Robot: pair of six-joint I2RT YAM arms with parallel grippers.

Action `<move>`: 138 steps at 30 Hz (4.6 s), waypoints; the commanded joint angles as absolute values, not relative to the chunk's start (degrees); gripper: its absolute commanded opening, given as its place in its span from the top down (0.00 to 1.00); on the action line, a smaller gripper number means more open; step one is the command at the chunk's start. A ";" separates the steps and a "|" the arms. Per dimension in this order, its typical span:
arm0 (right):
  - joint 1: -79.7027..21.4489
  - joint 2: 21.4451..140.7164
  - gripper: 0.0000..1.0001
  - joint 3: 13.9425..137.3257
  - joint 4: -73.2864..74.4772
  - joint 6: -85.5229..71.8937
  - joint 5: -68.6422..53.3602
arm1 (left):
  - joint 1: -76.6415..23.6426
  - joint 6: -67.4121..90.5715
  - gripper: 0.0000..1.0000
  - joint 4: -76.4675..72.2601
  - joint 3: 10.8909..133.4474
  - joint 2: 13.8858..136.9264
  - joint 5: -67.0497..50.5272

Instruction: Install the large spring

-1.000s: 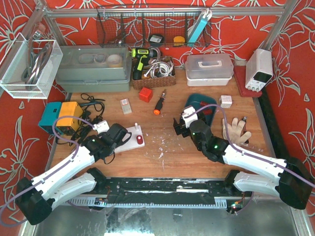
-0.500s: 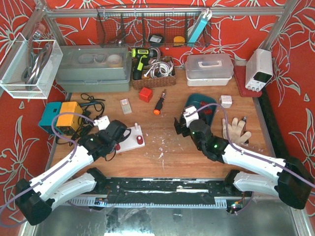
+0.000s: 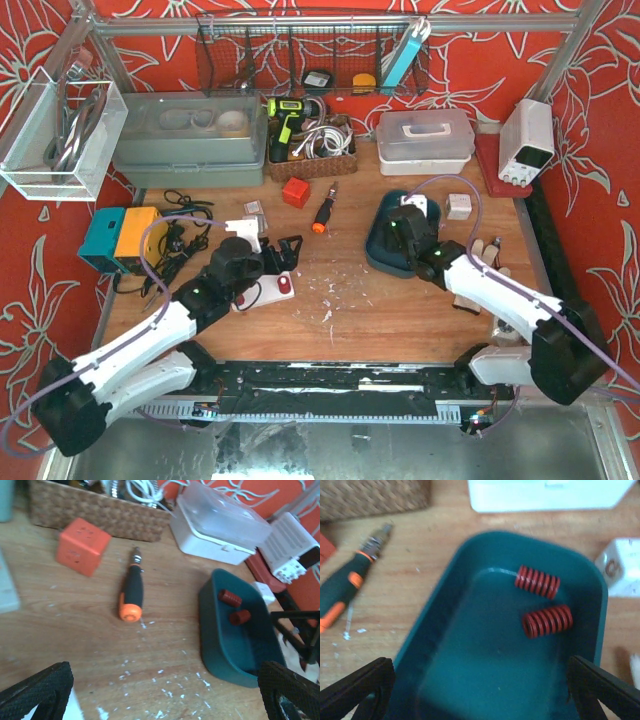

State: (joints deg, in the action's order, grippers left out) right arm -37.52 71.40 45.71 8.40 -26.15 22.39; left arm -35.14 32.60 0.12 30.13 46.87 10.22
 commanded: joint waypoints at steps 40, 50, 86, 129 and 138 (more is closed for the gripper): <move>-26.37 109.33 0.50 73.91 36.07 -76.73 30.84 | -36.04 21.85 0.00 -26.86 17.14 45.02 3.82; -25.80 113.01 0.52 74.18 32.97 -76.54 30.54 | -36.08 21.27 0.00 -26.02 17.12 44.12 4.79; -27.24 96.41 0.89 62.71 21.78 -50.03 20.10 | -36.12 24.99 0.00 -22.06 18.61 45.11 10.03; -58.24 65.73 0.98 29.54 -32.52 2.68 6.34 | -34.68 42.43 0.44 -10.70 42.46 65.11 -26.81; -59.72 65.49 0.99 28.73 -34.09 4.30 7.47 | -34.63 43.06 0.43 -9.99 42.24 65.34 -26.62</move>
